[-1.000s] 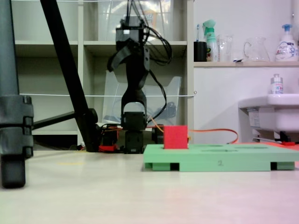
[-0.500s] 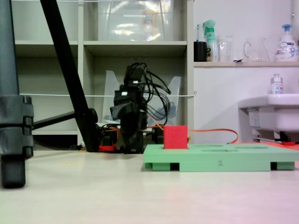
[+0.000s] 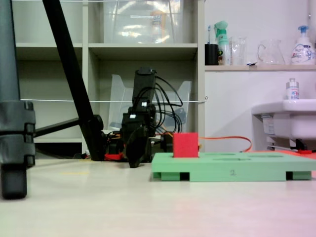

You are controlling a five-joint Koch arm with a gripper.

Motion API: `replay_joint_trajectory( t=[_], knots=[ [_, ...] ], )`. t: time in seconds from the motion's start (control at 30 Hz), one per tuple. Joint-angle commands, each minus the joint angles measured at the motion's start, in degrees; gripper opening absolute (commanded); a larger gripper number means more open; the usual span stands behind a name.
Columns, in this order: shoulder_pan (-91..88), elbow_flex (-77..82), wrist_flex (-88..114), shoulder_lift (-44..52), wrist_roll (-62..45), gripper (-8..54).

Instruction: Put the square block into the corresponding hole

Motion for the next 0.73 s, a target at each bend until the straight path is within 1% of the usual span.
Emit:
replay_joint_trajectory(
  t=[0.0, 0.7],
  knots=[
    [0.09, 4.13, 0.44, 3.69, -0.09, 34.1],
    [0.26, 4.13, 0.53, 3.69, 0.18, 34.6]
  ],
)
